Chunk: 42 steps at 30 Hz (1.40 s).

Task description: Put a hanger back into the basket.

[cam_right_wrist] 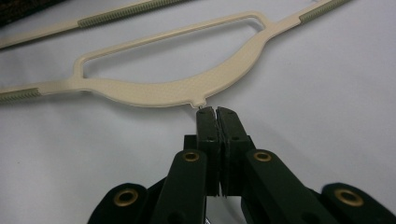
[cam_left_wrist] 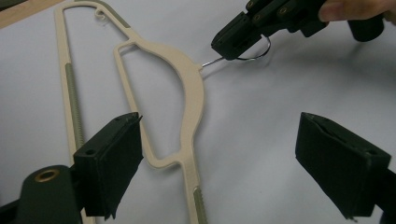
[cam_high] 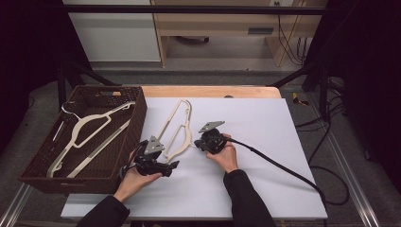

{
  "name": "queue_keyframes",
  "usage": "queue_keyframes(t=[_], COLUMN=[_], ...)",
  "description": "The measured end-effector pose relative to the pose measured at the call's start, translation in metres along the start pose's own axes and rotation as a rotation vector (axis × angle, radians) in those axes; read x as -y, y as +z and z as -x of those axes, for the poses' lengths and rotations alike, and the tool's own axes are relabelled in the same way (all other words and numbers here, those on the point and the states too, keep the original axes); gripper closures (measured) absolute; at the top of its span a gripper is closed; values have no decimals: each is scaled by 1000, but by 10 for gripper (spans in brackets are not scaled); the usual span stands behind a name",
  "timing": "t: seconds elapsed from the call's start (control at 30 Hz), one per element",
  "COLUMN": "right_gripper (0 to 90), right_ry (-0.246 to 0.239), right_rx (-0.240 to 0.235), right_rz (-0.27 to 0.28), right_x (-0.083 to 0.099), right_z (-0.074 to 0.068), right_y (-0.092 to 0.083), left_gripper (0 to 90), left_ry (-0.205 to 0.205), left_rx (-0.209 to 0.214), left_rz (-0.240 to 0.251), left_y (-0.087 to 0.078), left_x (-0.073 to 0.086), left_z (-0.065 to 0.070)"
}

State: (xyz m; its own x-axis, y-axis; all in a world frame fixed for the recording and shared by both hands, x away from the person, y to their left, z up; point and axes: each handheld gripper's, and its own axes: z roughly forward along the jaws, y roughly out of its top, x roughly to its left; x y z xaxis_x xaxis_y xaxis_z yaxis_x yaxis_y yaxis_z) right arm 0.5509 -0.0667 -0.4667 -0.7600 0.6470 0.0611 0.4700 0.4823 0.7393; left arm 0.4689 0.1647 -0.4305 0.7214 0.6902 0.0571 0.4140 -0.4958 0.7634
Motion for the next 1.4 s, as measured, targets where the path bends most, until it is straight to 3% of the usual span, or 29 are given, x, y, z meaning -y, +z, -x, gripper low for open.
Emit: queue_keyframes(t=[0.3,0.47,0.53,0.73,0.87,0.9,1.07,1.3,1.4], right_gripper=[900,900,857,771,797,822,878,886,887], right_ry=[-2,-15,6,-26,-63,-52,-81,-67,-75], right_rx=[-16,-24,-10,-3,3,1,-38,-56,-64], right_rz=[21,26,20,-5,1,1,6,-5,15], right_x=[-8,-6,-4,5,6,7,7,5,3], right_z=[-3,-2,-2,1,-1,-2,2,4,4], right_y=[-9,-6,0,15,16,16,16,14,10], left_gripper=[172,177,180,175,173,173,173,174,172], left_ry=[-7,6,0,0,4,2,-1,-4,-3], left_rx=[-26,-30,-29,-4,-3,1,1,5,0], left_rz=[-62,-71,-50,-27,-21,-17,-18,-21,-35], left_y=[29,26,24,18,17,17,17,19,24], left_x=[-11,-10,-9,-10,-10,-10,-10,-12,-13], left_z=[-7,-7,-7,-6,-5,-5,-5,-6,-6])
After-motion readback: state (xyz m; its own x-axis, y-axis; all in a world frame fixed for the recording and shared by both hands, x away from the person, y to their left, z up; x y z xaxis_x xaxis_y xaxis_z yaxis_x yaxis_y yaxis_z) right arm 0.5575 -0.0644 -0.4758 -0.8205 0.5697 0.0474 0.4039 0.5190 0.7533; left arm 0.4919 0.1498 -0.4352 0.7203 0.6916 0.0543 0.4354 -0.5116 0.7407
